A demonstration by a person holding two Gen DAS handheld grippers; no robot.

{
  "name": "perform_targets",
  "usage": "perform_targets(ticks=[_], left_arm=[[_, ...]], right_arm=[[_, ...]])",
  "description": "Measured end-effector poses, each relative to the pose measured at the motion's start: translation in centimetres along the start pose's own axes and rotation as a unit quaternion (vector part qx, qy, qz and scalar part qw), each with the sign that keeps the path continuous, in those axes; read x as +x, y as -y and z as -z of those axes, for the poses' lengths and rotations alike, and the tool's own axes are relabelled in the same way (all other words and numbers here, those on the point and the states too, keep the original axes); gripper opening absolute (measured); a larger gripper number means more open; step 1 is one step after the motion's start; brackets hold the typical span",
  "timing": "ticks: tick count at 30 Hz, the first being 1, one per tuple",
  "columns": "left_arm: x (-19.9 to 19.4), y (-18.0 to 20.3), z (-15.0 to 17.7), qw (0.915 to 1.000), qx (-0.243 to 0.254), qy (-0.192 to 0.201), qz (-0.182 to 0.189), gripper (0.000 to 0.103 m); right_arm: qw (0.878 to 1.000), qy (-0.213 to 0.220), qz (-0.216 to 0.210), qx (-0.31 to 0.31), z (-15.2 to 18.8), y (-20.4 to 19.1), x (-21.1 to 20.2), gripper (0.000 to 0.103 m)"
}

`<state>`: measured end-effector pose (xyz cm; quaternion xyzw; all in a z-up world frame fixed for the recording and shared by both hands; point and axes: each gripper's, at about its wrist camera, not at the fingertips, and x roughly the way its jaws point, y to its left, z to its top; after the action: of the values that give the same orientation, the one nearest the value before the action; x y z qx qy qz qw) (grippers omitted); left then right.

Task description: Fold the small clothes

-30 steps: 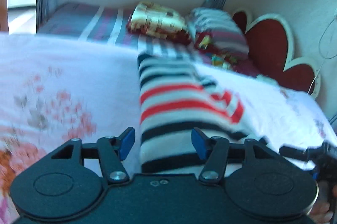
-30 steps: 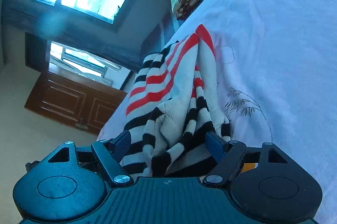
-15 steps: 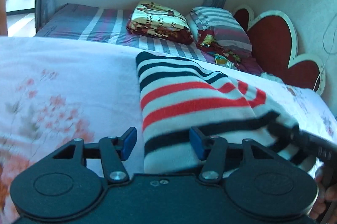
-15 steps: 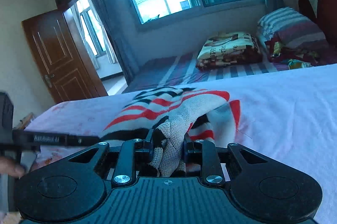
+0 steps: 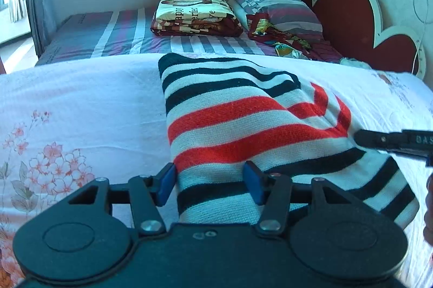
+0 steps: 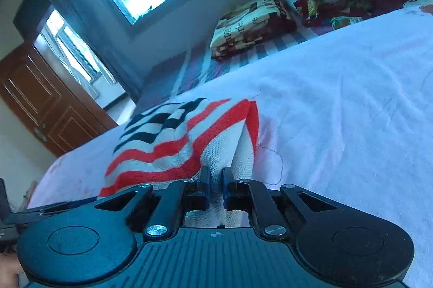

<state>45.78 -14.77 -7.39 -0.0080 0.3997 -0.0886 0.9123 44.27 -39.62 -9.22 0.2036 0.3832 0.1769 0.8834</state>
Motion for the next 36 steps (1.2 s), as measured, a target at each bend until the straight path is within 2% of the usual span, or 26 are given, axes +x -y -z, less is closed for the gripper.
perform_targets(ticks=[4, 6, 8, 12, 14, 16, 24, 28, 29, 30, 31, 34, 36], left_arm=[[0.2, 1.0, -0.4, 0.9993, 0.033, -0.008, -0.014, 0.053], [-0.2, 0.6, -0.6, 0.9995, 0.03, -0.008, -0.006, 0.051], [-1.6, -0.6, -0.3, 0.9998, 0.008, 0.005, 0.017, 0.047], [-4.2, -1.1, 2.0, 0.9991, -0.003, 0.023, 0.035, 0.047], [-4.8, -0.9, 3.3, 0.9992, -0.006, 0.019, 0.036, 0.047], [-5.0, -1.0, 4.5, 0.9993, -0.014, 0.012, 0.032, 0.047], [-4.9, -2.2, 6.8, 0.9988, -0.043, 0.006, 0.024, 0.05], [-5.2, -1.9, 6.9, 0.9993, -0.034, 0.002, 0.013, 0.052], [-5.5, -1.8, 6.5, 0.9995, -0.032, -0.001, 0.006, 0.057], [-6.0, -1.4, 6.2, 0.9996, -0.026, 0.003, -0.011, 0.066], [-6.4, -1.1, 5.9, 0.9996, -0.016, 0.012, -0.019, 0.068], [-6.3, -0.3, 5.4, 0.9997, -0.002, 0.012, -0.019, 0.067], [-5.6, 0.2, 5.6, 0.9997, 0.006, 0.003, -0.024, 0.067]], right_arm=[[1.0, -0.003, 0.011, 0.005, 0.9, 0.0, -0.1, 0.008], [1.0, 0.004, 0.006, 0.006, 0.3, -1.0, -1.4, 0.008], [1.0, 0.019, -0.007, -0.022, 0.1, -2.5, -3.6, 0.008], [0.996, 0.007, -0.016, -0.09, 2.0, -5.2, -5.7, 0.008], [0.993, -0.006, -0.006, -0.121, 3.5, -6.1, -5.5, 0.008], [0.988, -0.03, 0.023, -0.152, 5.3, -6.3, -4.3, 0.008], [0.983, -0.037, 0.044, -0.172, 7.9, -5.5, -3.2, 0.008], [0.985, -0.037, 0.044, -0.165, 7.6, -5.5, -3.6, 0.008], [0.986, -0.025, 0.039, -0.16, 7.2, -5.8, -4.3, 0.008], [0.987, -0.007, 0.028, -0.158, 6.5, -6.3, -5.4, 0.008], [0.986, 0.004, 0.022, -0.163, 6.0, -6.7, -5.8, 0.008], [0.984, 0.008, 0.027, -0.178, 5.2, -7.9, -5.1, 0.008], [0.981, -0.02, 0.04, -0.189, 5.4, -7.9, -3.2, 0.008]])
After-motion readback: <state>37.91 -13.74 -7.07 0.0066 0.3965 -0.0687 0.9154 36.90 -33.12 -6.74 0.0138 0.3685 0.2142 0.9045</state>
